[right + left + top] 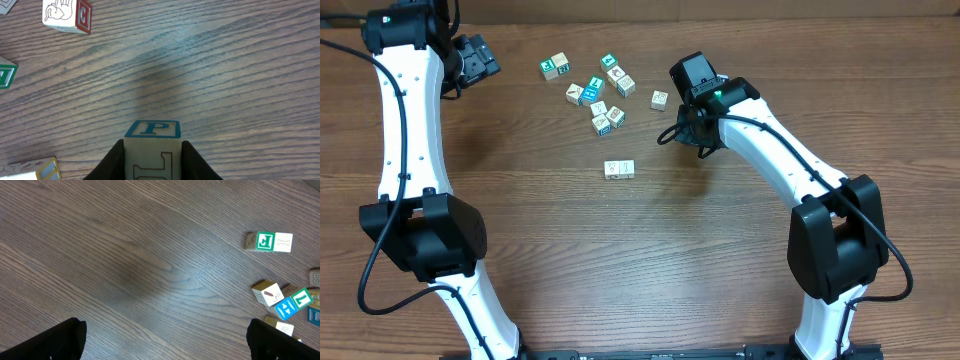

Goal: Form a horizontal line

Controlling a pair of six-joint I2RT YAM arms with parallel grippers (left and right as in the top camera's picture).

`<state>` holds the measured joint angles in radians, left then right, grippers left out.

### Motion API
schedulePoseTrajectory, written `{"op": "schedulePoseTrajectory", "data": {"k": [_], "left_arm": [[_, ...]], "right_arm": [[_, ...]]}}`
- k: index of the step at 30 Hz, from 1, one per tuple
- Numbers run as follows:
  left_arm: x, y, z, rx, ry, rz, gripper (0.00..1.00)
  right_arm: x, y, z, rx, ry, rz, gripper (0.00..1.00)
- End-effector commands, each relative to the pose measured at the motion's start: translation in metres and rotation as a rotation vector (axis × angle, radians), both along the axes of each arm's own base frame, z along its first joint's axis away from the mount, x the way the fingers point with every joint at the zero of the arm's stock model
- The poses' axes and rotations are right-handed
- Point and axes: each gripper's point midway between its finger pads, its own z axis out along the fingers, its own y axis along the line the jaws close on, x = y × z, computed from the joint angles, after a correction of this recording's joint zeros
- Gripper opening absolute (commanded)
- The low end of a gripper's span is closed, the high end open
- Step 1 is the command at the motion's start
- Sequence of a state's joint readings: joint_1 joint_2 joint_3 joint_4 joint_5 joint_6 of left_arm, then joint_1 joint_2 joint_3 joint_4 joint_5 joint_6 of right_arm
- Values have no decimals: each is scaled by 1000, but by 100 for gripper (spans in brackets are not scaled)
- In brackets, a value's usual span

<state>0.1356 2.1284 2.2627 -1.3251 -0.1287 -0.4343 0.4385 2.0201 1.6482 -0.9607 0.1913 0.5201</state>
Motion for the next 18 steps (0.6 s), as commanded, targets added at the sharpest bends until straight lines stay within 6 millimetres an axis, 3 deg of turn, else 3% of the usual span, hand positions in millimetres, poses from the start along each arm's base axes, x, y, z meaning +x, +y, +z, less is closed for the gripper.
{"op": "schedulePoseTrajectory", "data": {"k": [1,18], "left_arm": [[0,2,9,18,-15,-12,100],[0,2,9,18,-15,-12,100]], "right_arm": [[1,-4,3,-12,-14,-10,26],[3,-8,4,-34,-25,-18,26]]}}
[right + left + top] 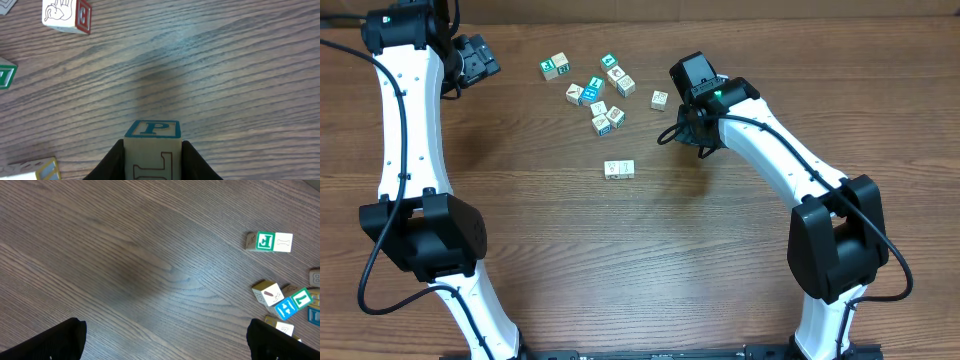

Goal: Form a horizontal line

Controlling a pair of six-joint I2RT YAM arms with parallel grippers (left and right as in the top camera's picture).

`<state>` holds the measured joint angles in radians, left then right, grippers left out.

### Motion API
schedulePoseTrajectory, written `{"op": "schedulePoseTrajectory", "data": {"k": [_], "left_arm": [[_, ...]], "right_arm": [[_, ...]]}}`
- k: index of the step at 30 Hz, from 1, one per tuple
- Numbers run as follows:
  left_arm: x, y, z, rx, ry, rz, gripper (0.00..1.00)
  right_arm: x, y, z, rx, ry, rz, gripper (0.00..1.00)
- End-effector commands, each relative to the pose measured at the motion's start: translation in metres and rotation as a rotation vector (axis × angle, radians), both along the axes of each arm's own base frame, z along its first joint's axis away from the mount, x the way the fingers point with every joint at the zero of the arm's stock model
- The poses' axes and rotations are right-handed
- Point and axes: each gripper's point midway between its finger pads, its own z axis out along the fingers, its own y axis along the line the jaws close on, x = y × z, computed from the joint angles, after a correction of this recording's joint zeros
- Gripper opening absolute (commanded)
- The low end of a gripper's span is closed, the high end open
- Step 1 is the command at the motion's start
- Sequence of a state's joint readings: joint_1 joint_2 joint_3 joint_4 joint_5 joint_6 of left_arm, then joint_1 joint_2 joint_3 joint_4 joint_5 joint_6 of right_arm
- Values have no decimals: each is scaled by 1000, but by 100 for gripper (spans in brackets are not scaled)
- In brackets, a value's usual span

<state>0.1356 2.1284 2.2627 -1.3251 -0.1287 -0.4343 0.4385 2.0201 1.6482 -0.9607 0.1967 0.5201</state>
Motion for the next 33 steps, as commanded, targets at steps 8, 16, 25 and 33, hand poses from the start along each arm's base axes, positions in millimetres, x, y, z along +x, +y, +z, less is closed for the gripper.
{"op": "schedulePoseTrajectory", "data": {"k": [8,16,25,33], "left_arm": [[0,2,9,18,-15,-12,99],[0,2,9,18,-15,-12,99],[0,2,9,18,-15,-13,100],[0,2,9,18,-15,-13,100]], "right_arm": [[4,-9,4,-41,-31,-21,26],[5,-9,5,-38,-35,-21,26],[0,-9,-25,-57,30,-15,26],[0,-2,-41,-45,61,29,26]]}}
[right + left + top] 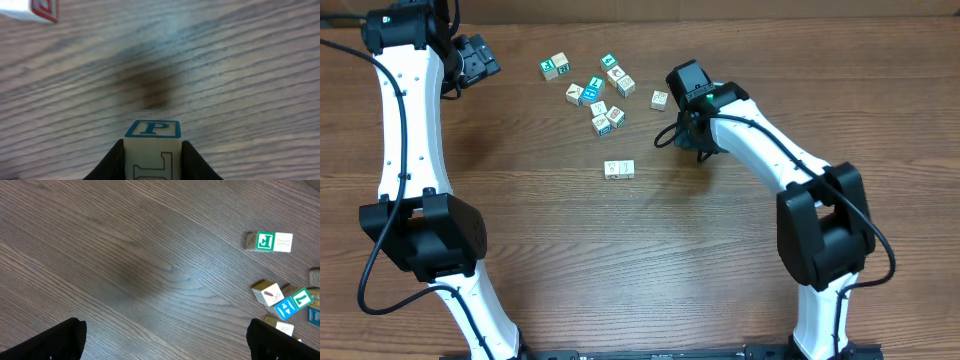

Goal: Form a horizontal line

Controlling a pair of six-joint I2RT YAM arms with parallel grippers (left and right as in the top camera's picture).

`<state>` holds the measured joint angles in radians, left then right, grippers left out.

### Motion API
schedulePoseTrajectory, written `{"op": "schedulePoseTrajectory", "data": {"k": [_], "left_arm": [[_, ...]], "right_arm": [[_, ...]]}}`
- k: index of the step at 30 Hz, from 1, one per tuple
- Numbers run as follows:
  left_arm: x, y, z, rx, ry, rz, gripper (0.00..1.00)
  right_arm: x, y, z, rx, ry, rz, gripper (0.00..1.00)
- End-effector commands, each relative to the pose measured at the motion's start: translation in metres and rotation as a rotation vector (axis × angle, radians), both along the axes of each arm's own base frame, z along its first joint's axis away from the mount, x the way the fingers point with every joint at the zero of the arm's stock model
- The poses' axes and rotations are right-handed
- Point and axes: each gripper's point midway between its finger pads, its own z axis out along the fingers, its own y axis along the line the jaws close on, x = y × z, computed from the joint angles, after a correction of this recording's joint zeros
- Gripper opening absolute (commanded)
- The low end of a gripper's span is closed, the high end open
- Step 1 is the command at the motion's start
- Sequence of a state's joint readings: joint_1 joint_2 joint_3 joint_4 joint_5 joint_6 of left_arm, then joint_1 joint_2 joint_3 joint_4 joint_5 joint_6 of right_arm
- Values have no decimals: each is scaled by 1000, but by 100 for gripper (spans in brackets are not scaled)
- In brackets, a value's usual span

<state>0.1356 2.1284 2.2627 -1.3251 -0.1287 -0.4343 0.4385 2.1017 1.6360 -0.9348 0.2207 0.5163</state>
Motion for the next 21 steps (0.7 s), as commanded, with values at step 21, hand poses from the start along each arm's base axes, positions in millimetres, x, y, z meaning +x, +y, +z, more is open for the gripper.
{"op": "schedulePoseTrajectory", "data": {"k": [21], "left_arm": [[0,2,9,18,-15,-13,99]], "right_arm": [[-3,8,-17,33,13,80,47]]}}
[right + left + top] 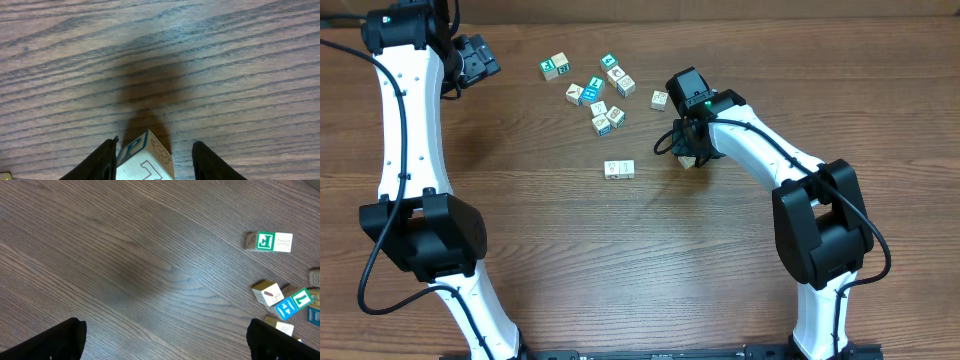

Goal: Form a horizontal line

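Note:
In the right wrist view the wooden P block (146, 159) sits tilted on the table. My right gripper (155, 145) is open around it: the block leans against the left finger (104, 161), with a gap to the right finger (216, 162). From overhead, this block (688, 161) lies under the right gripper (689, 149), to the right of a row of two blocks (619, 169) and slightly farther back. My left gripper (473, 58) hangs open at the far left corner, with nothing between its fingers (60, 339).
Several loose letter blocks (600, 92) lie in a cluster at the back middle, with a single block (659, 99) behind the right gripper. A green J pair (269, 241) and part of the cluster (285, 304) show in the left wrist view. The table (640, 260) is dark wood.
My right gripper has opened, and the P block, gripped square between the fingers before, now rests tilted on the table. The gripper stands slightly lower and to the left. The left arm has not moved.
At the first two moments my right gripper held the P block still, to the right of the cluster. Then it was over another patch of table with the block in its grip. Now the block is down, right of the two-block row, and the fingers are open.

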Controlling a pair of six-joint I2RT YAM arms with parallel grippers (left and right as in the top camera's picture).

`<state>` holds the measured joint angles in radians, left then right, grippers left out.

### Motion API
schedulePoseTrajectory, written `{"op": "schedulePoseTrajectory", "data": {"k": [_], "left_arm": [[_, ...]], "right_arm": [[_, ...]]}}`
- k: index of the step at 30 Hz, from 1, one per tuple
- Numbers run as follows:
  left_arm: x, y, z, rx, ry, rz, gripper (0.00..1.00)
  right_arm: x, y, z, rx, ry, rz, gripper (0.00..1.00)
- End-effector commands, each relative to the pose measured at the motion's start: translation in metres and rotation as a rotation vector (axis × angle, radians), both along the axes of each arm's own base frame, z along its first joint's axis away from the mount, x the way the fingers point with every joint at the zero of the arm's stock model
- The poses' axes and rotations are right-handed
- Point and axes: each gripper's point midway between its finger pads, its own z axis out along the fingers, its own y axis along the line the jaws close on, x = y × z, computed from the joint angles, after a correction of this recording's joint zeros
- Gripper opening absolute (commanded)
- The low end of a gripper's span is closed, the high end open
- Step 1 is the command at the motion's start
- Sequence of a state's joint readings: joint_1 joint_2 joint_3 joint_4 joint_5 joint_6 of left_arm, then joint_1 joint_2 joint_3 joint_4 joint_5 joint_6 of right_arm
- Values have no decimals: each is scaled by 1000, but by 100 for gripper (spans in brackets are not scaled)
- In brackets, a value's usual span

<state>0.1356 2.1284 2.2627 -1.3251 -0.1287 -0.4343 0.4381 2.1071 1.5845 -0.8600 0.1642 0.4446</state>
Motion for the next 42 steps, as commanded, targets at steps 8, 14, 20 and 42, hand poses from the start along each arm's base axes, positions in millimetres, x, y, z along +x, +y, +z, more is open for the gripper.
{"op": "schedulePoseTrajectory", "data": {"k": [8,14,20,42], "left_arm": [[0,2,9,18,-15,-13,100],[0,2,9,18,-15,-13,100],[0,2,9,18,-15,-13,99],[0,2,9,18,-15,-13,100]], "right_arm": [[-13,5,-5,43,62,9,49],[-17,3,-6,49,77,-52,48],[-16,4,-5,56,72,-68,43],[-16,3,-7,57,71,-91,44]]}}
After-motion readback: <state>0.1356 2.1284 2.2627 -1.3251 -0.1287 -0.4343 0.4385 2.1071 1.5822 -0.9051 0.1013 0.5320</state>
